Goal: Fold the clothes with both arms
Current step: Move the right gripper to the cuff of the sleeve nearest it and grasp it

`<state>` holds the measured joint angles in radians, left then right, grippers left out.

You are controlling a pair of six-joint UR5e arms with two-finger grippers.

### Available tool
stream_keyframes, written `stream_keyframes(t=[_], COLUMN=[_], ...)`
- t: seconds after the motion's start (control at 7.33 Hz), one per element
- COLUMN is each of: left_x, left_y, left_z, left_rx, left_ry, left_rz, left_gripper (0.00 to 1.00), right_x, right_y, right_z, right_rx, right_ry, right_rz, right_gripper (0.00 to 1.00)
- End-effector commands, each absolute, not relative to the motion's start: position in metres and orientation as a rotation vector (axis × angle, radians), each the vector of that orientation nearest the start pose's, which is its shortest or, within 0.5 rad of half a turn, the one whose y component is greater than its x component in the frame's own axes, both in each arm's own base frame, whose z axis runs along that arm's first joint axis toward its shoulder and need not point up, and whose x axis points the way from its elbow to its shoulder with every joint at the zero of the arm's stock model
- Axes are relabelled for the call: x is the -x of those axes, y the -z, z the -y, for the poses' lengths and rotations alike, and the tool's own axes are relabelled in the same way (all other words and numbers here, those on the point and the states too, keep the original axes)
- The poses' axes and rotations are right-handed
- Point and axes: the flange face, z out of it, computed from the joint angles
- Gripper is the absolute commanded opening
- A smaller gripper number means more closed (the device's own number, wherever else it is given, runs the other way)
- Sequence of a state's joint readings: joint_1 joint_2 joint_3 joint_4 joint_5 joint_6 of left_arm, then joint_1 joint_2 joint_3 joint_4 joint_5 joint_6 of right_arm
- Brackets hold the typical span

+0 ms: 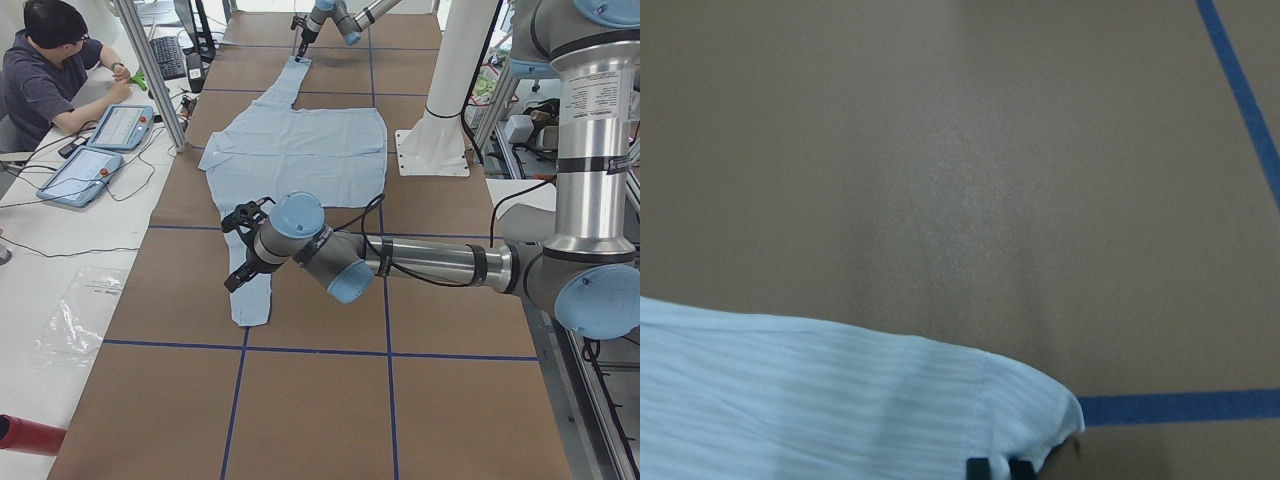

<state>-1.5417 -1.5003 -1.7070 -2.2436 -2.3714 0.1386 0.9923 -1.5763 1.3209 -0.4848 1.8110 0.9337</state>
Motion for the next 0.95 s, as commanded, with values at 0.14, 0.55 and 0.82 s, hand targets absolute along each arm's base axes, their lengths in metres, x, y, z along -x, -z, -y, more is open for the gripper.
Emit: stream_keyframes(t=[0.14,0.55,0.82], left_x=[0.048,0.048,0.048], left_y=[-0.545,-0.546,-0.546], left_z=[0.483,0.483,0.483], left_rx=[-0.745,-0.742,-0.742], left_ry=[-0.450,-0.448,-0.447], left_rz=[-0.727,-0.728,-0.728], left_gripper=[1.00,1.00,1.00], right_x=[0.194,0.215,0.294], right_y=[-0.630,-0.497,-0.396], right_z=[0.496,0.526,0.551], right_rx=[-0.486,-0.683,-0.746], right_ry=[-0.209,-0.168,-0.101], right_rz=[0.800,0.967,1.110], right_gripper=[0.00,0.00,0.00])
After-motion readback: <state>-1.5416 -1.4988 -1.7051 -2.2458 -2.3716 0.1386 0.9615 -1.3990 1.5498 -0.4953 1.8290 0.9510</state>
